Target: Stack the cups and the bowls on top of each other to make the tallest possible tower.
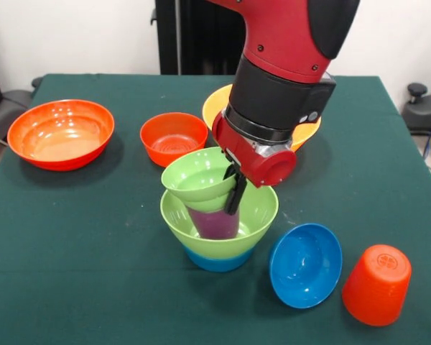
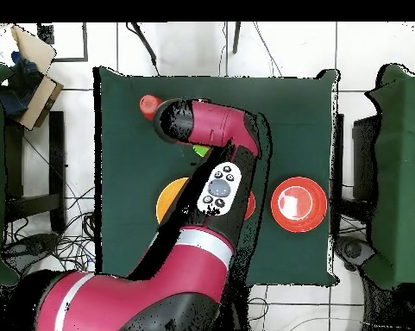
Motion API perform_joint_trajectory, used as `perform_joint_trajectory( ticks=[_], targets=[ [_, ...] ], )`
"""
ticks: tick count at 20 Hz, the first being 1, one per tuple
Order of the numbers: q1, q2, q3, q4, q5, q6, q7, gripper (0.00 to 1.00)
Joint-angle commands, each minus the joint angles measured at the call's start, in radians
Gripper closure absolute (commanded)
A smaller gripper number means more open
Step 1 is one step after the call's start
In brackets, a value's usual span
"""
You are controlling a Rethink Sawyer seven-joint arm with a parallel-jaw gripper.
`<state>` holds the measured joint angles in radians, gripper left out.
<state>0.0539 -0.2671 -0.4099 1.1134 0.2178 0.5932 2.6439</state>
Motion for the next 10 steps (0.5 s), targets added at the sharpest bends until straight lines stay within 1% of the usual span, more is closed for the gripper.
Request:
perform_joint_trajectory(
  ticks=[1,4,10],
  targets=[
    [0.001,0.06,0.24,0.072,-0.071,-0.049,-0.134,1.0],
    [0.013,0.066,0.223,0.055,-0.085,-0.027,-0.115,1.0],
    [0.019,0.067,0.22,0.042,-0.089,0.01,-0.08,1.0]
  ],
)
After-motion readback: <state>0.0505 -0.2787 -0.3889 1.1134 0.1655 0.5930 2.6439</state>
